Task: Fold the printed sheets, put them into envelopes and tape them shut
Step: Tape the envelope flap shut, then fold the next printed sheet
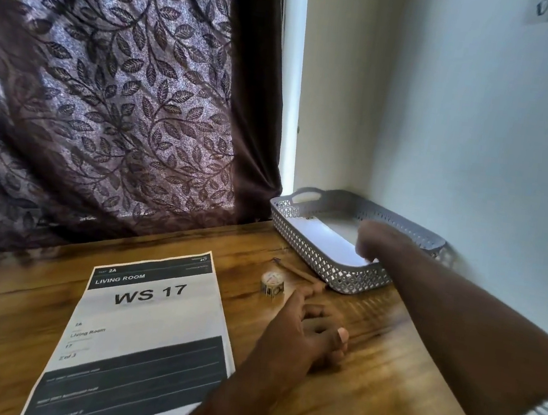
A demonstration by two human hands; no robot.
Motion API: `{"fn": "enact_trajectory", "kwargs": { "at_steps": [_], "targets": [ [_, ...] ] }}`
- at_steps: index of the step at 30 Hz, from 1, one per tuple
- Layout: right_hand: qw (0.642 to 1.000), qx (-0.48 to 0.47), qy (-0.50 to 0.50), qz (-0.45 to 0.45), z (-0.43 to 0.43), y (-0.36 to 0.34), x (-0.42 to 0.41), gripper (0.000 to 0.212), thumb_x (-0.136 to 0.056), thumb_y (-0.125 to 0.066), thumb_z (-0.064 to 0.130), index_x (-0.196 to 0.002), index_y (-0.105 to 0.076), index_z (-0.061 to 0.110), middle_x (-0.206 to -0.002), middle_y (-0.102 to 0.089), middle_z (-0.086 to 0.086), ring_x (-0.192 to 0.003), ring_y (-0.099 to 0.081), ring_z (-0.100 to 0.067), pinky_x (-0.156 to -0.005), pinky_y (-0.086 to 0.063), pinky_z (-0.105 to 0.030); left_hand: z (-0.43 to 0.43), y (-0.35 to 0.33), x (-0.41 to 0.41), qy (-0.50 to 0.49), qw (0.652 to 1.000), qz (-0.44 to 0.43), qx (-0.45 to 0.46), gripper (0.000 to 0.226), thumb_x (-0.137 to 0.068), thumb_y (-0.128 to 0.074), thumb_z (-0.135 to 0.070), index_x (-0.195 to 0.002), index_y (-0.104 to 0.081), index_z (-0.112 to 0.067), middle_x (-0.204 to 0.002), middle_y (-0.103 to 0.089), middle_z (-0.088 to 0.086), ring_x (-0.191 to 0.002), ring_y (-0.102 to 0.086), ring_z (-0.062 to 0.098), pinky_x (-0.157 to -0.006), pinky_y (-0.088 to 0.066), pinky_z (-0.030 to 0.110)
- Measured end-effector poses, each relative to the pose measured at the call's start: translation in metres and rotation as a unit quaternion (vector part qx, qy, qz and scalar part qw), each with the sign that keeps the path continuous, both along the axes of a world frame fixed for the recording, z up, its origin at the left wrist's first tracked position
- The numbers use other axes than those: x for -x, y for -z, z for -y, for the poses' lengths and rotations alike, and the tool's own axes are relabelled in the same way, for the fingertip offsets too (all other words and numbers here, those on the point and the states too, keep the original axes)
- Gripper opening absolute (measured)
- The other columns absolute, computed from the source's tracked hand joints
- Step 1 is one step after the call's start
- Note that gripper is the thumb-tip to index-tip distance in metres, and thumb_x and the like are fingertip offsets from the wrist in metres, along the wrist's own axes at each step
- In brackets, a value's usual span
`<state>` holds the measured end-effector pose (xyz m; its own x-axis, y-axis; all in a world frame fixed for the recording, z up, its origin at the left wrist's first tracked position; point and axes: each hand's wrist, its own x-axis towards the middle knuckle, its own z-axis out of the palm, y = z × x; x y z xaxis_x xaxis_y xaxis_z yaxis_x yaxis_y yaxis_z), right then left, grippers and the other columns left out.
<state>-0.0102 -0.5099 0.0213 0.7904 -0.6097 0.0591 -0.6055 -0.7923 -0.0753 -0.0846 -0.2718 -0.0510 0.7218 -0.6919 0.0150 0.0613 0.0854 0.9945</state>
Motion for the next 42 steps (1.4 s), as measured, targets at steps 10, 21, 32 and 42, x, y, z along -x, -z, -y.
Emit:
{"fn": "enact_trajectory", "kwargs": {
  "at_steps": [10,21,32,42],
  "targets": [
    [0.971,-0.013,-0.147,0.189,-0.042,-0.009,0.027,0.03,-0.098,-0.054,0.04,-0.099,-0.069,0.014,-0.11,-0.072,-0.012,-0.1,-0.066,-0.032,-0.082,-0.05,-0.038,-0.005,-0.006,0.005,-0.018,0.999,0.031,-0.011,0.044,-0.087,-0.076,-0.013,-0.123,-0.056,-0.029,-0.121,-0.063,0.008,-0.094,-0.074,0.032,-0.092,-0.056,0.055],
    [0.96,0.152,-0.225,0.061,-0.092,0.012,0.047,0.028,-0.097,-0.05,0.02,-0.122,-0.061,0.013,-0.118,-0.065,-0.012,-0.109,-0.062,-0.032,-0.091,-0.048,-0.044,-0.018,-0.014,0.022,-0.139,0.981,0.132,0.032,0.032,-0.093,-0.065,-0.005,-0.117,-0.061,-0.026,-0.111,-0.067,0.0,-0.089,-0.074,0.014,-0.077,-0.061,0.03],
    [0.91,0.049,-0.311,0.271,-0.179,0.012,0.028,0.022,-0.089,-0.053,0.019,-0.105,-0.069,0.017,-0.101,-0.072,-0.008,-0.094,-0.067,-0.031,-0.081,-0.05,-0.038,-0.117,-0.048,-0.009,-0.211,0.961,0.174,0.043,0.024,-0.094,-0.063,-0.001,-0.112,-0.065,-0.017,-0.107,-0.071,0.005,-0.086,-0.076,0.021,-0.075,-0.062,0.031],
    [0.913,-0.076,-0.315,0.248,-0.26,0.052,-0.008,0.018,-0.096,-0.052,0.014,-0.097,-0.07,0.012,-0.094,-0.07,-0.005,-0.081,-0.06,-0.019,-0.066,-0.046,-0.029,-0.228,-0.03,-0.081,-0.319,0.925,0.183,-0.096,0.012,-0.097,-0.059,-0.002,-0.095,-0.07,-0.005,-0.085,-0.074,0.018,-0.071,-0.071,0.025,-0.077,-0.062,0.038]
  ]
}}
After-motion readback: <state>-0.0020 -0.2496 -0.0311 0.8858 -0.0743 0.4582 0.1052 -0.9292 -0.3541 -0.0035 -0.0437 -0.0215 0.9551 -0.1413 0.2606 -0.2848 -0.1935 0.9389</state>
